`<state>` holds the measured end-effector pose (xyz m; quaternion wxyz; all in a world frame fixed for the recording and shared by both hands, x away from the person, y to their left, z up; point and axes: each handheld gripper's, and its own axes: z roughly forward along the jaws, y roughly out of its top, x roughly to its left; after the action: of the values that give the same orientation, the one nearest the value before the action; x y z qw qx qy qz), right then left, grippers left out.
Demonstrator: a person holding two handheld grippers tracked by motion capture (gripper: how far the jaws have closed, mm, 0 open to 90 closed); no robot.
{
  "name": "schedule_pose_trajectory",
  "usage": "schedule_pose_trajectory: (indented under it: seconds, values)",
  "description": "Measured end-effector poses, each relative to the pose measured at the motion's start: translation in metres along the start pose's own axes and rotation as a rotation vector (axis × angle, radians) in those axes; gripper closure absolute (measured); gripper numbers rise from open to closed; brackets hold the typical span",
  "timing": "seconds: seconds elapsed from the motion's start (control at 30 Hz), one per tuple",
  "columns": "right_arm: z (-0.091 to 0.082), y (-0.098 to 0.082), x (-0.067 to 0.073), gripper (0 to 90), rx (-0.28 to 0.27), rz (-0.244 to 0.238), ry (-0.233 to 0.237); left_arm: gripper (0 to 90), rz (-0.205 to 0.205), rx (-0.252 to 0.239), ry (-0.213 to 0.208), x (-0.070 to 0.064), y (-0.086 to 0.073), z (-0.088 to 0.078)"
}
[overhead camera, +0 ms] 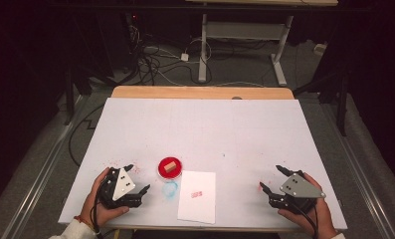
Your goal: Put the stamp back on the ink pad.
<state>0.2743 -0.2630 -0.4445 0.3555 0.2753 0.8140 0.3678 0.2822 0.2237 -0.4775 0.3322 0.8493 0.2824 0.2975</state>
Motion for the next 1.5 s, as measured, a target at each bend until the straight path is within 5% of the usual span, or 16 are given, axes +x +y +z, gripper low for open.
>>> schedule_pose_trajectory:
  seconds: [1.5]
  values:
    - [-0.0023,0.0013,0.004,29.0,0.004,-0.012,-0.005,17.1,0.02,0.004,-0.017,0.003,0.0015,-0.0011]
